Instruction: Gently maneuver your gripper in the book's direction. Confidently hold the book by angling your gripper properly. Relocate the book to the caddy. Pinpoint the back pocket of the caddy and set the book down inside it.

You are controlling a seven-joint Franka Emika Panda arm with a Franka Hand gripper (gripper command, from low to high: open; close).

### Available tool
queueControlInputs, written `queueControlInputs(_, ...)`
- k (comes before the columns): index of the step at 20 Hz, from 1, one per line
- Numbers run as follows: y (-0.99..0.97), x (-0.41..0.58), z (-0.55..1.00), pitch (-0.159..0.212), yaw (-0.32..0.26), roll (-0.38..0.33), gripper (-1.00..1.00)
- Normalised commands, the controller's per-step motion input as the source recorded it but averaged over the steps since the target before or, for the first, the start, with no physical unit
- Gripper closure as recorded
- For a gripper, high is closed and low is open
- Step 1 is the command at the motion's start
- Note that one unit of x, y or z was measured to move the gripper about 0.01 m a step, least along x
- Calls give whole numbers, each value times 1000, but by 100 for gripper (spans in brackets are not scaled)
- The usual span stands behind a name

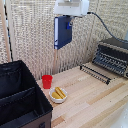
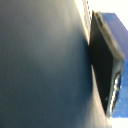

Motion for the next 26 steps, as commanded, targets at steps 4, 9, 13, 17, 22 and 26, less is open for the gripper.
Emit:
queueControlInputs(4, 720, 0, 266, -20, -175, -18, 100)
queueControlInputs(9, 720, 0, 266, -20, -175, -18, 100)
queueControlInputs(13, 722, 0, 270, -22, -174, -18, 100)
queueControlInputs(17, 723, 0, 269, -23, -173, -19, 100)
queueControlInputs(22, 729, 0, 257, -18, -170, -18, 100)
queueControlInputs(26, 776, 10, 222, -4, -149, -13, 100)
